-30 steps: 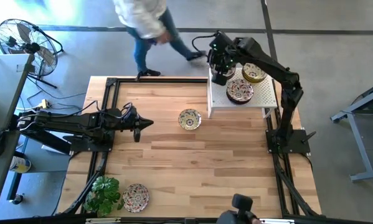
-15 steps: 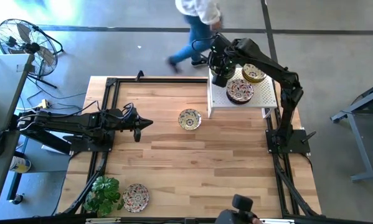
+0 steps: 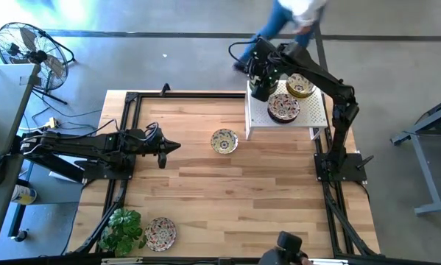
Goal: Pick & Place Mini bowls
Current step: Stack the green patterned bowl on top of the green bowl on the shelf, then stack the yellow patterned bowl on top of the yellow patterned bowl on the shelf
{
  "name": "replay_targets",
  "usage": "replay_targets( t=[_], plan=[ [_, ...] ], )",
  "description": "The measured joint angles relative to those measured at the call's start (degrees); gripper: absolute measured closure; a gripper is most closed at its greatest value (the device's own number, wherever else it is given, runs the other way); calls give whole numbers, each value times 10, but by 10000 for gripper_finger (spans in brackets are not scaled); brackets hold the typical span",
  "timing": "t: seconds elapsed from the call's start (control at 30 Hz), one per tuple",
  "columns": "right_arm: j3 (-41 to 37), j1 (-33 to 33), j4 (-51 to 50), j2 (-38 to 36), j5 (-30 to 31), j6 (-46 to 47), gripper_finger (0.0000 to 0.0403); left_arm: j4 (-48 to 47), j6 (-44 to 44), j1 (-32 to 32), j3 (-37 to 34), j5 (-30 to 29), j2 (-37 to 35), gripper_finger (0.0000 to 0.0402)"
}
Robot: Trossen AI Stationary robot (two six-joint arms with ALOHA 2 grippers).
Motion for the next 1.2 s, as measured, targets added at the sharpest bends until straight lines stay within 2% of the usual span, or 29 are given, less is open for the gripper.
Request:
replay_targets(
  t=[0.2, 0.33, 0.43, 0.53, 0.6, 0.67, 0.83, 0.97, 1.1, 1.2],
  plan=[
    [22, 0, -8, -1, -38, 17, 228, 0, 0, 0, 0, 0, 0, 401],
    [22, 0, -21, -1, -85, 31, 236, 0, 0, 0, 0, 0, 0, 401],
    [21, 5, -10, -5, -111, 41, 271, 0, 0, 0, 0, 0, 0, 401],
    [21, 24, 21, -17, -132, 56, 329, 1, -7, 0, 0, 0, 0, 401],
    [21, 46, 33, -21, -149, 71, 372, 1, -13, 0, 0, 0, 0, 401],
    [21, 76, 32, -21, -155, 73, 394, 2, -14, 0, 0, -6, -1, 401],
    [20, 167, 47, -3, -160, 104, 364, 9, -9, 0, 0, -13, -5, 401],
    [-10, 227, 122, 4, -138, 154, 337, 13, -1, 0, 0, -2, -5, 401],
    [-102, 255, 213, 7, -134, 262, 311, 14, 1, 0, 0, -1, -5, 401],
    [-164, 273, 274, 7, -117, 382, 284, 14, -1, 0, 0, 6, -5, 401]
  ],
)
